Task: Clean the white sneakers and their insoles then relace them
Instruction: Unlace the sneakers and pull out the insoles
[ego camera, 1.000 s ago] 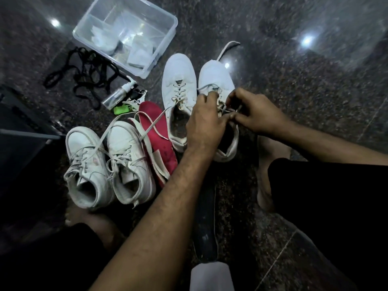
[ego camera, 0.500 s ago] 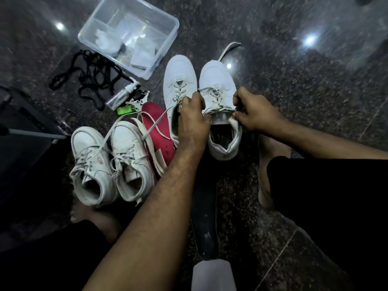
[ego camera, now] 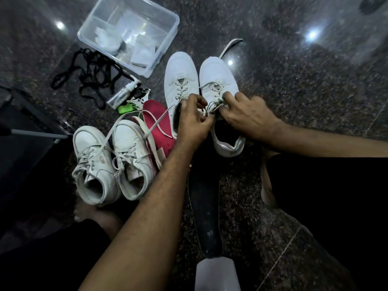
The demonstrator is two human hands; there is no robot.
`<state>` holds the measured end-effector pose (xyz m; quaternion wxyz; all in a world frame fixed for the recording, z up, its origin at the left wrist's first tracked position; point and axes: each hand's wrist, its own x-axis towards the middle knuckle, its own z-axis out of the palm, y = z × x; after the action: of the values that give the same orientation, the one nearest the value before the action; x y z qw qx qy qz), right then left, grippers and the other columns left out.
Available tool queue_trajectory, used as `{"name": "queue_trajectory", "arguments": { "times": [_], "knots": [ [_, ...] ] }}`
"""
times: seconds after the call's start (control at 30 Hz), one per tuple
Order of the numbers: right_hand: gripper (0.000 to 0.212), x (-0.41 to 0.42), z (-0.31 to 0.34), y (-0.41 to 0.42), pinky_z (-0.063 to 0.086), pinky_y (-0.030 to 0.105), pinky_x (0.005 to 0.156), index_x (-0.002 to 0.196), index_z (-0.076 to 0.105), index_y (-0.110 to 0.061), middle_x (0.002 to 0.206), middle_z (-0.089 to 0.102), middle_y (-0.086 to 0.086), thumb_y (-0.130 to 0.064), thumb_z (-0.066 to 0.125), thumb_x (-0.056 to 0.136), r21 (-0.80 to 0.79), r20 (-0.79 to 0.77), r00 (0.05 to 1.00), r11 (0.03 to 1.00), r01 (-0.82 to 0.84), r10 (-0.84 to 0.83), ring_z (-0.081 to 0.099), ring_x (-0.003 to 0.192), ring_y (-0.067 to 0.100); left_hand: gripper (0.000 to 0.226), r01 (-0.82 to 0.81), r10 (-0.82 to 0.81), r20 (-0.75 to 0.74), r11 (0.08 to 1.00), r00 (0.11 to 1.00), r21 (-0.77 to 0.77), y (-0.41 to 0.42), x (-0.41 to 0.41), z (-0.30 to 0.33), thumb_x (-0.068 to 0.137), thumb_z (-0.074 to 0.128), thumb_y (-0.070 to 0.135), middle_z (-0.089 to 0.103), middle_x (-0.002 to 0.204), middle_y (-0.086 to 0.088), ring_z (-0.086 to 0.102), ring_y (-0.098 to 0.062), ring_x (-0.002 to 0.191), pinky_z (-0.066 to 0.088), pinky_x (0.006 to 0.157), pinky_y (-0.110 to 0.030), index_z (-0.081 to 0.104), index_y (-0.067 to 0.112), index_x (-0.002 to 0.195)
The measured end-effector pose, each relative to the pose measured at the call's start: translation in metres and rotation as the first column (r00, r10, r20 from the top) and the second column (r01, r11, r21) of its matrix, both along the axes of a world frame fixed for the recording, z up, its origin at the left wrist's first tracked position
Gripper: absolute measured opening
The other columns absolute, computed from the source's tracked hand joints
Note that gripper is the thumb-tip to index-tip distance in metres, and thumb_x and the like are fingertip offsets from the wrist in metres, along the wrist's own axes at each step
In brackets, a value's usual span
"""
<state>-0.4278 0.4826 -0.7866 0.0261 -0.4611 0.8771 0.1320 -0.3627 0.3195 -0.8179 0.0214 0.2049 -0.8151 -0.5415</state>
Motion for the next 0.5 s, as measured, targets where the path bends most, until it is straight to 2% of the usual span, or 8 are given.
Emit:
{"name": "queue_trajectory", "arguments": {
  "times": [0.1,0.2,0.23,0.3,0.37,0.43,0.5],
  "knots": [
    [0.019,-0.007,0.002,-0.003,0.022,0.022,0.040,0.074,0.062,-0.016,0.101,0.059,0.005,-0.013,0.051,0.088,-0.002,-0.094,0.995,1.000,-0.026,0.026,0.056,0.063,0.018,0.028,0.012,-0.013,-0.047,1.000,0.999,-0.029,0.003,0.000,0.000,0.080,0.064,0.003,0.046,0.106,-0.010,0.053,-0.011,0.063,0.045,0.061,-0.019,0.051,0.017,0.101],
    [0.018,-0.014,0.004,0.002,0.019,0.023,0.041,0.076,0.062,-0.015,0.102,0.059,0.004,-0.014,0.051,0.090,-0.103,-0.095,0.994,0.993,-0.055,0.046,0.057,0.063,0.019,0.024,0.024,-0.030,-0.069,0.996,0.997,-0.085,0.005,-0.001,0.002,0.079,0.060,-0.002,0.043,0.102,-0.008,0.054,-0.015,0.071,0.042,0.063,-0.009,0.052,0.012,0.098],
    [0.017,-0.014,0.004,0.004,0.018,0.024,0.041,0.077,0.062,-0.015,0.104,0.059,0.004,-0.015,0.052,0.091,-0.144,-0.099,0.994,0.988,-0.058,0.044,0.057,0.065,0.019,0.022,0.031,-0.039,-0.071,0.994,0.997,-0.103,0.005,0.000,0.003,0.079,0.060,-0.002,0.042,0.101,-0.008,0.054,-0.015,0.072,0.043,0.065,-0.010,0.054,0.011,0.096],
    [0.016,-0.012,0.006,0.006,0.018,0.026,0.040,0.077,0.061,-0.016,0.108,0.061,0.001,-0.015,0.054,0.092,-0.217,-0.144,0.988,0.972,-0.088,0.058,0.055,0.067,0.018,0.020,0.064,-0.078,-0.079,0.984,0.994,-0.168,0.009,0.001,0.003,0.077,0.061,0.002,0.043,0.103,-0.009,0.053,-0.015,0.079,0.051,0.073,-0.022,0.057,0.010,0.095],
    [0.015,-0.009,0.009,0.005,0.022,0.027,0.038,0.078,0.061,-0.018,0.111,0.063,0.000,-0.014,0.057,0.092,-0.277,-0.218,0.971,0.948,-0.158,0.099,0.055,0.070,0.017,0.029,0.109,-0.120,-0.042,0.973,0.992,-0.201,0.010,0.002,0.004,0.077,0.068,0.012,0.043,0.107,-0.008,0.053,-0.015,0.084,0.053,0.079,-0.032,0.056,0.012,0.103],
    [0.013,-0.008,0.013,0.003,0.029,0.027,0.036,0.080,0.061,-0.017,0.112,0.064,0.002,-0.012,0.058,0.091,-0.356,-0.225,0.965,0.910,-0.211,0.136,0.058,0.073,0.019,0.046,0.146,-0.148,0.009,0.966,0.989,-0.213,0.010,0.002,0.004,0.075,0.076,0.025,0.043,0.111,-0.004,0.054,-0.015,0.084,0.050,0.073,-0.030,0.052,0.018,0.114],
    [0.010,-0.006,0.014,0.002,0.035,0.028,0.035,0.083,0.061,-0.016,0.113,0.063,0.003,-0.014,0.060,0.092,-0.414,-0.169,0.979,0.892,-0.178,0.117,0.062,0.075,0.020,0.055,0.188,-0.186,0.030,0.948,0.982,-0.256,0.011,0.001,0.006,0.075,0.076,0.030,0.044,0.113,-0.002,0.054,-0.017,0.088,0.045,0.071,-0.029,0.050,0.019,0.121]
  ]
}}
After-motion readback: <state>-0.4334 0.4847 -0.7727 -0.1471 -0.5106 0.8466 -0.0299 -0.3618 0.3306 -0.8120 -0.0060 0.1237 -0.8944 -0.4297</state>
